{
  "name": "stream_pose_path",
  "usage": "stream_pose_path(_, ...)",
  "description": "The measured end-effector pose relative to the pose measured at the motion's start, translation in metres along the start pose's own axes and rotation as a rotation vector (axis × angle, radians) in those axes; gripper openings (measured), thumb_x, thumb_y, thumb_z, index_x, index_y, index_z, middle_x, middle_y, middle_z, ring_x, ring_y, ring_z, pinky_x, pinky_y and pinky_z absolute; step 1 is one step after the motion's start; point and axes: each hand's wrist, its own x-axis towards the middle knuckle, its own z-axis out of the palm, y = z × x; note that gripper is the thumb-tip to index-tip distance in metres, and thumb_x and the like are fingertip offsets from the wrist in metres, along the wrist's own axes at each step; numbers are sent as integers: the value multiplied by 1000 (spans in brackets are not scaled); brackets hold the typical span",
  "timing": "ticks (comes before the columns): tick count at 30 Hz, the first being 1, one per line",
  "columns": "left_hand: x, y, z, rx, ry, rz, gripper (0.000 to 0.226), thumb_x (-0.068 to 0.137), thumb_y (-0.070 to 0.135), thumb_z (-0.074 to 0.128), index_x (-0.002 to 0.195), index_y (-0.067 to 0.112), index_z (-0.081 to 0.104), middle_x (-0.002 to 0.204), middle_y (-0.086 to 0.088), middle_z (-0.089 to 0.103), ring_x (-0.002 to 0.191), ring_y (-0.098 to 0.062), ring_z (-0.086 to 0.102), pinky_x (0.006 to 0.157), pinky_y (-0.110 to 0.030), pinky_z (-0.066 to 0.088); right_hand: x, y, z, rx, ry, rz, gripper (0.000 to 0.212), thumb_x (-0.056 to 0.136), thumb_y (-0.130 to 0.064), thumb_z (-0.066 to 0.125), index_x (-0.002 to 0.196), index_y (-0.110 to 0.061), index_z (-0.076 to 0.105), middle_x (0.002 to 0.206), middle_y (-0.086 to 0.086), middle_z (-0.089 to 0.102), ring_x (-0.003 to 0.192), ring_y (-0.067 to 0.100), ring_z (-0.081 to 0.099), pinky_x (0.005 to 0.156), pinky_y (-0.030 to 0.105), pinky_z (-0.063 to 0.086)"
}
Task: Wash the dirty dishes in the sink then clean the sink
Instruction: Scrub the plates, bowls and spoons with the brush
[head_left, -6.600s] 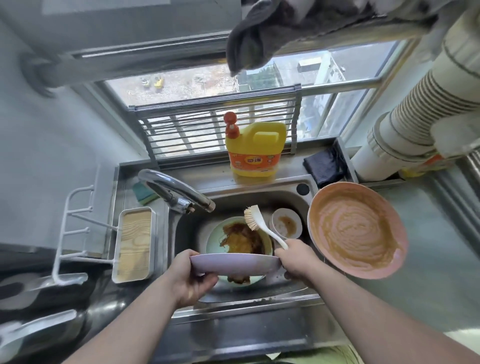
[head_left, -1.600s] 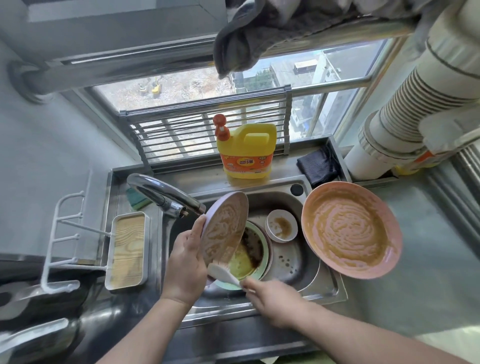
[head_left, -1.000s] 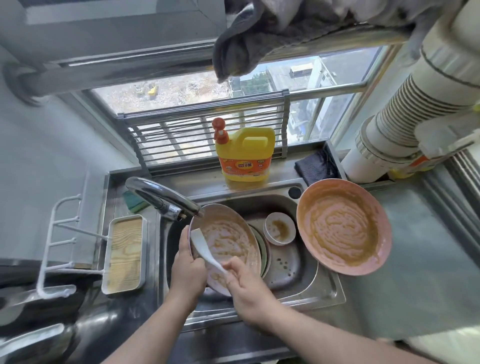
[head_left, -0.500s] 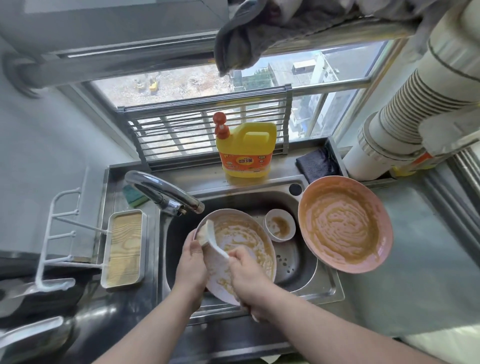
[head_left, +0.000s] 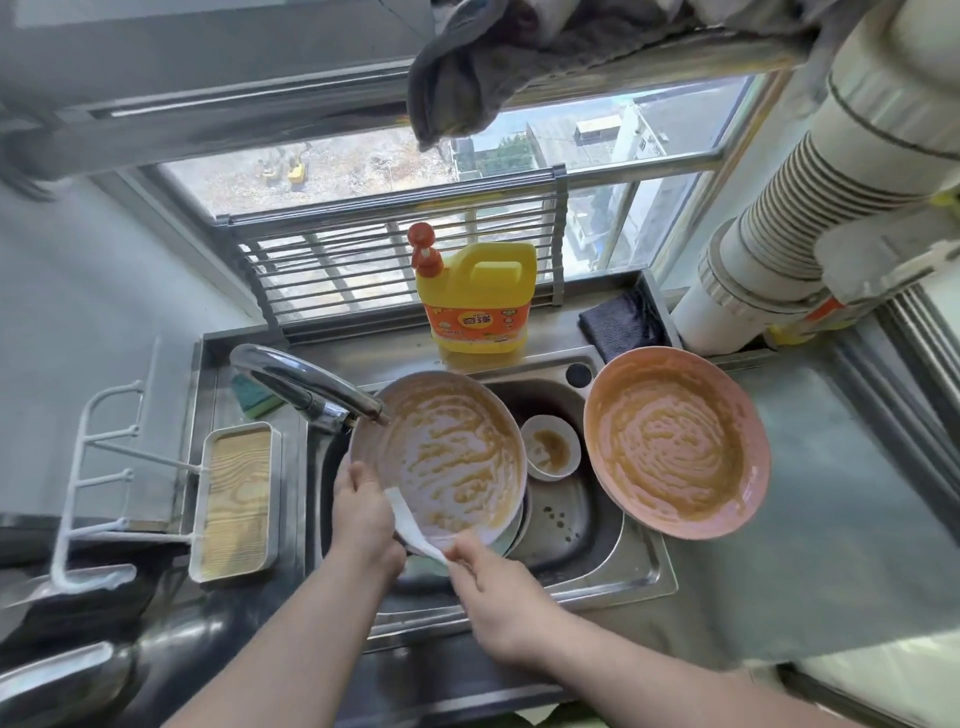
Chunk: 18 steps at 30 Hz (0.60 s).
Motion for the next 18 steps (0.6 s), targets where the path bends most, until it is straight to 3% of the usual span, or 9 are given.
stream_pose_path(3, 14, 10, -9, 26, -26, 58, 26, 114, 34, 42, 130, 33, 62, 124, -7, 74, 106, -26, 74, 94, -50, 59, -14, 35, -39, -352, -70, 13, 17, 108, -47, 35, 111, -32, 41, 94, 12, 68, 87, 39, 63, 72, 44, 50)
stream_pose_path(6, 14, 12, -12, 4, -102, 27, 18, 110, 40, 49, 116, 37, 66, 112, -1, 80, 102, -24, 78, 85, -47, 63, -12, 61, -81, -614, -53, 82, 13, 109, -46, 33, 112, -34, 38, 95, 12, 68, 86, 38, 66, 69, 44, 54)
stream_pose_path(12, 8, 2, -5, -10, -51, 58, 20, 112, 39, 46, 108, 34, 65, 89, 7, 81, 77, -13, 79, 56, -33, 62, -6, 28, -34, -483, -121, -137, 21, 106, -56, 30, 114, -39, 39, 85, 10, 61, 83, 41, 63, 66, 43, 47)
stream_pose_path(15, 17, 9, -23, 26, -63, 105, 14, 106, 41, 59, 111, 31, 68, 99, 3, 82, 85, -15, 80, 63, -33, 64, 1, 51, -68, -626, -109, -41, 15, 108, -49, 32, 113, -36, 38, 84, 8, 60, 79, 38, 62, 67, 46, 53)
stream_pose_path(18, 18, 9, -33, 94, -75, 122, 17, 104, 43, 62, 112, 32, 70, 103, 2, 82, 90, -16, 79, 69, -35, 66, 11, 66, -87, -700, -15, 27, 8, 109, -41, 32, 113, -36, 36, 79, 2, 50, 74, 34, 55, 63, 43, 47)
